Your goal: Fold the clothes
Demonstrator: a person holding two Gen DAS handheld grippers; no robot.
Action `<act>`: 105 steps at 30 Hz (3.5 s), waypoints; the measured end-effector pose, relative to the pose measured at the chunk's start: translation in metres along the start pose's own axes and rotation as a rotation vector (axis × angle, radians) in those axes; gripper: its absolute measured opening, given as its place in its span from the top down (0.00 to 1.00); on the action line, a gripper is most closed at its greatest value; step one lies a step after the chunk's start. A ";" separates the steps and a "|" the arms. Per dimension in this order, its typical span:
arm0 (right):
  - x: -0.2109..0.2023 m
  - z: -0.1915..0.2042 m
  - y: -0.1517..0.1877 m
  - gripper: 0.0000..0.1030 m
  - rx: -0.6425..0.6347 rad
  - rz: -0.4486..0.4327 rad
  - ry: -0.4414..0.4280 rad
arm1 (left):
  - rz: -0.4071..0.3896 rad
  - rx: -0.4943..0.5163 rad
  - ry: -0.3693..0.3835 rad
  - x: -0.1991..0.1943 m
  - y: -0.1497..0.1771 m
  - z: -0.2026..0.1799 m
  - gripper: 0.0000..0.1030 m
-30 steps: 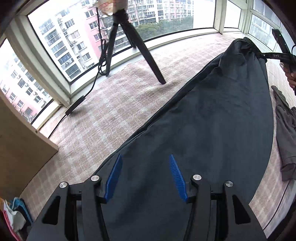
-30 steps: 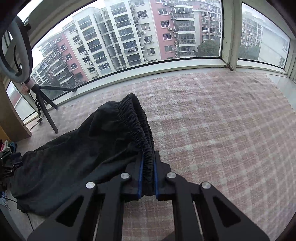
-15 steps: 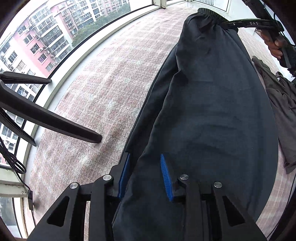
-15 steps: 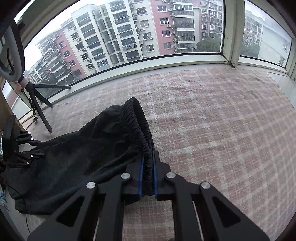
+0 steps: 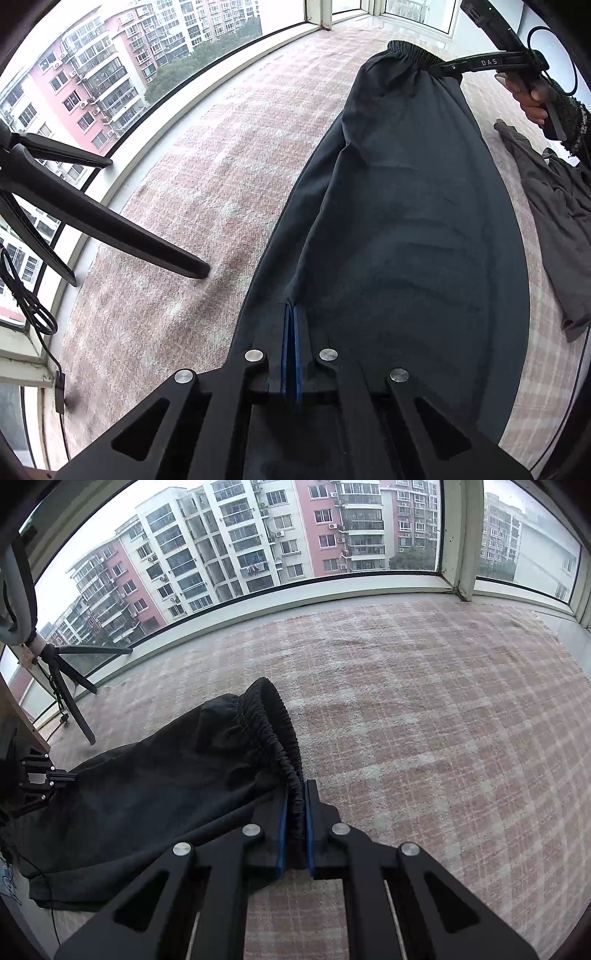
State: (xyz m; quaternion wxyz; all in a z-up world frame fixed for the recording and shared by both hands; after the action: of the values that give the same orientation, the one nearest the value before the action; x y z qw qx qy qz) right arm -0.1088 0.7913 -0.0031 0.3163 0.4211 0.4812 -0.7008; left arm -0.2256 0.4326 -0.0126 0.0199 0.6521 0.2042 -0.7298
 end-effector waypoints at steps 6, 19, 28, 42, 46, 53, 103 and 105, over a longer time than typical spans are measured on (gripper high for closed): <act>0.009 0.002 0.006 0.92 -0.006 0.055 -0.005 | 0.051 -0.100 -0.062 0.012 0.002 0.028 0.89; -0.024 -0.034 0.021 0.70 0.192 0.030 -0.209 | -0.050 -0.036 0.051 -0.053 0.031 -0.085 0.63; 0.002 -0.027 0.052 0.68 0.324 0.106 -0.260 | 0.042 -0.020 0.172 -0.014 0.053 -0.157 0.59; 0.020 -0.025 0.054 0.53 0.479 0.025 -0.432 | 0.021 -0.016 0.224 -0.023 0.072 -0.171 0.59; 0.022 -0.014 0.047 0.53 0.442 -0.001 -0.394 | 0.020 -0.014 0.230 -0.024 0.073 -0.171 0.58; 0.033 -0.001 0.049 0.96 0.421 -0.005 -0.398 | -0.009 -0.081 0.266 -0.039 0.082 -0.169 0.59; 0.005 -0.015 0.062 0.97 0.393 -0.028 -0.285 | 0.121 -0.460 -0.115 -0.091 0.308 -0.148 0.93; 0.006 -0.015 0.064 0.97 0.399 -0.020 -0.295 | 0.131 -0.477 -0.116 -0.087 0.309 -0.145 0.88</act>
State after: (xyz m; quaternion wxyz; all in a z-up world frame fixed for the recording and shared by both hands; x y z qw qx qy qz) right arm -0.0526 0.7835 -0.0379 0.2867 0.3636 0.2859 -0.8390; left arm 0.0152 0.1759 -0.0228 0.2322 0.5977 0.3262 -0.6946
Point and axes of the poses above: each gripper's, at about its wrist camera, not at the fingertips, and x roughly the way its jaws point, z to its left, y to its underside, the point moved 5 cm from there along x, roughly the way its jaws point, and after that the axes turned 7 degrees about z, right-handed, at the moved point
